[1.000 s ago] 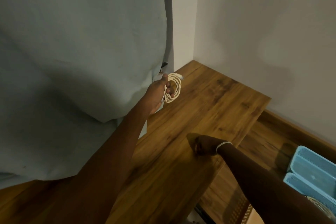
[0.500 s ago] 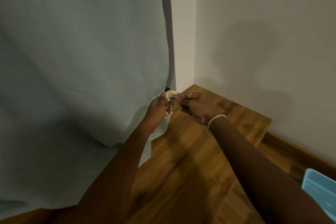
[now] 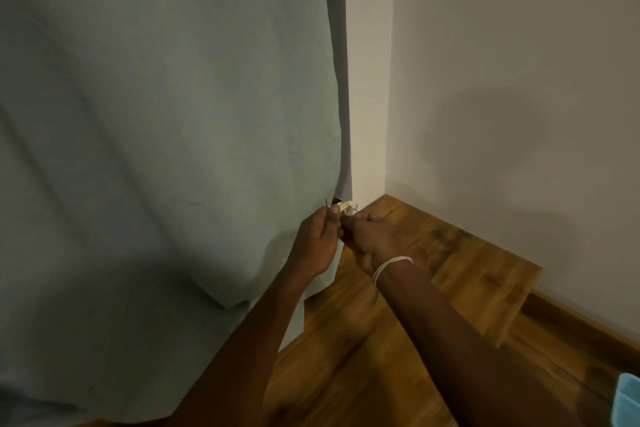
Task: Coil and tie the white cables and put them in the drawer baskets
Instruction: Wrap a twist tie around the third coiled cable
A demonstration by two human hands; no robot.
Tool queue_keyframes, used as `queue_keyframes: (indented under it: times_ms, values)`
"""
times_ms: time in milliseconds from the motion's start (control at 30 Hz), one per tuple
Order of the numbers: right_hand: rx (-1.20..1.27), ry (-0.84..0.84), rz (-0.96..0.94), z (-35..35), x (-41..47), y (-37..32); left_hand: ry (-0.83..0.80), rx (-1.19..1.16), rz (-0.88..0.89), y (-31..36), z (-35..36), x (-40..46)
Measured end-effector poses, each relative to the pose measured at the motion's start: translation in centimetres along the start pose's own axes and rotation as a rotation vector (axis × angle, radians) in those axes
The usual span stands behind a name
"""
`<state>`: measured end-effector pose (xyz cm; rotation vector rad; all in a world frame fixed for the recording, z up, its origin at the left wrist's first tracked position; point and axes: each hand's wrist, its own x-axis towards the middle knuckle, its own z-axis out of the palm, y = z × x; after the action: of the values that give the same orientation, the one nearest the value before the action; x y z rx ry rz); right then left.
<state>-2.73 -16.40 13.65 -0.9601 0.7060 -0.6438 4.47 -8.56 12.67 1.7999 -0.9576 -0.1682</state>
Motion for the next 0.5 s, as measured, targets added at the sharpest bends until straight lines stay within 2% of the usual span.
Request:
queue_keyframes:
  times_ms: [100, 167, 300, 500]
  values:
    - [0.189, -0.155, 0.151, 0.0, -0.3, 0.1, 0.055, 0.072, 0.07, -0.2, -0.4, -0.3]
    - [0.264, -0.192, 0.193, 0.0, -0.6, 0.3, 0.089, 0.12, 0.098, -0.5, -0.5, -0.4]
    - [0.342, -0.161, 0.181, 0.6, -1.0, 0.9, 0.139, 0.241, 0.142, -0.3, 0.3, -0.7]
    - [0.331, -0.085, 0.194, 0.9, -0.8, 0.9, 0.108, 0.351, 0.024, 0.9, 1.0, -0.8]
